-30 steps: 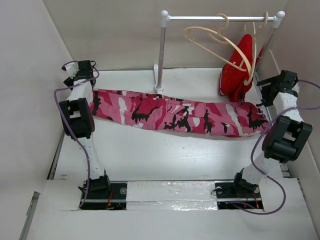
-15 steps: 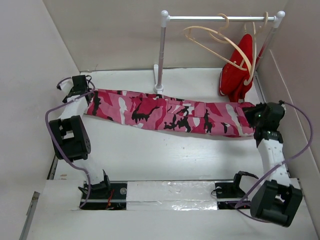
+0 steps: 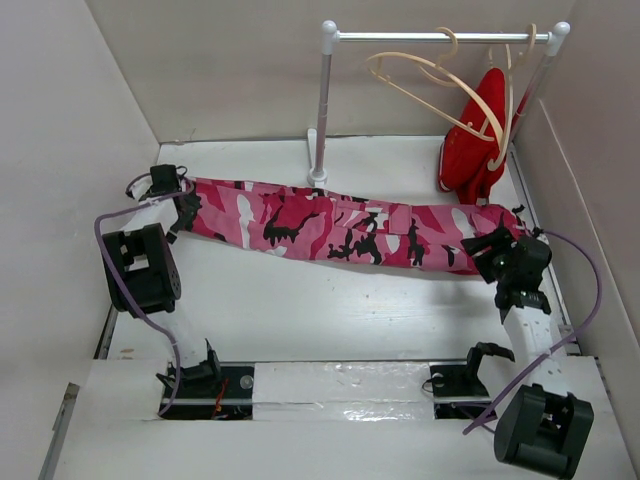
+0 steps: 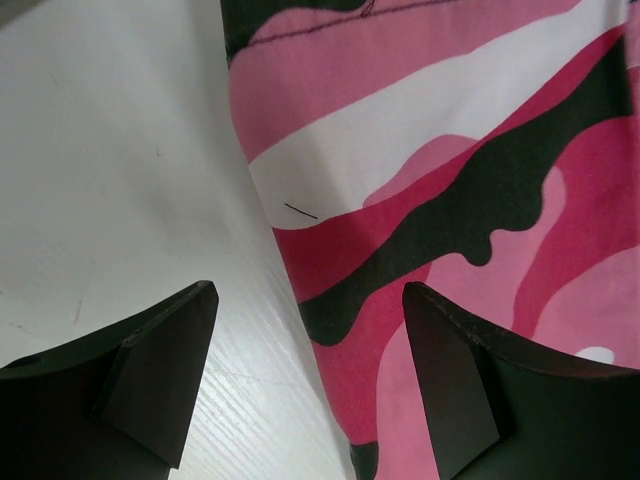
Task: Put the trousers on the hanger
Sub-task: Fold the trousers at the center of the board.
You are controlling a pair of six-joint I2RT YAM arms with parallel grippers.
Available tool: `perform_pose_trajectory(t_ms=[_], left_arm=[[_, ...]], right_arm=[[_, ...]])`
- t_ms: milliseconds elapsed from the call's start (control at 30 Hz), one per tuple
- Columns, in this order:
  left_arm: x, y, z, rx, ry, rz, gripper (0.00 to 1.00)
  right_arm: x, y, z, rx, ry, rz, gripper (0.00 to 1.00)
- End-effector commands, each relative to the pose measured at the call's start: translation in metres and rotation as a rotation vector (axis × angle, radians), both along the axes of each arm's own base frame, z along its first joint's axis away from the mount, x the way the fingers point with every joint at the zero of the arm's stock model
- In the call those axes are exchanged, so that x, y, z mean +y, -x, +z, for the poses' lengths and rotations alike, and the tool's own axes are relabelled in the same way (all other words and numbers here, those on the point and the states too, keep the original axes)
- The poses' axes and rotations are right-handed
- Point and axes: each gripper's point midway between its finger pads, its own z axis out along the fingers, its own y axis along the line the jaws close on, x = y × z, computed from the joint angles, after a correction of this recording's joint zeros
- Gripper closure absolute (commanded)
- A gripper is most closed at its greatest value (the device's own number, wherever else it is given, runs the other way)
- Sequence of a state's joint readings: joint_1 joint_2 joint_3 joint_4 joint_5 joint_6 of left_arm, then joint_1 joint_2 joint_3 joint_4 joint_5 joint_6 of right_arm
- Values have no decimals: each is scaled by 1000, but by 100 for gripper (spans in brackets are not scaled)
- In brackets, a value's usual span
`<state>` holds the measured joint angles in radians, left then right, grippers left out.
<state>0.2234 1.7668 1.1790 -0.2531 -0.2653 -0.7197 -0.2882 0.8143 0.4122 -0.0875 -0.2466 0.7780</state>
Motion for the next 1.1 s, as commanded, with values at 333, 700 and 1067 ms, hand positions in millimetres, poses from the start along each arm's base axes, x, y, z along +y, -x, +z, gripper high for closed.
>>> perform_pose_trajectory(t_ms=[333, 700, 1067], left_arm=[[-13, -3, -35, 35, 33, 36, 43], [-10, -12, -36, 19, 4, 38, 90], [21, 40, -28, 189, -160, 121, 100]], right_arm=[[-40, 10, -39, 115, -18, -147, 21], [-65, -11, -74, 198, -164, -268, 33], [-81, 12, -56, 134, -80, -339, 97]])
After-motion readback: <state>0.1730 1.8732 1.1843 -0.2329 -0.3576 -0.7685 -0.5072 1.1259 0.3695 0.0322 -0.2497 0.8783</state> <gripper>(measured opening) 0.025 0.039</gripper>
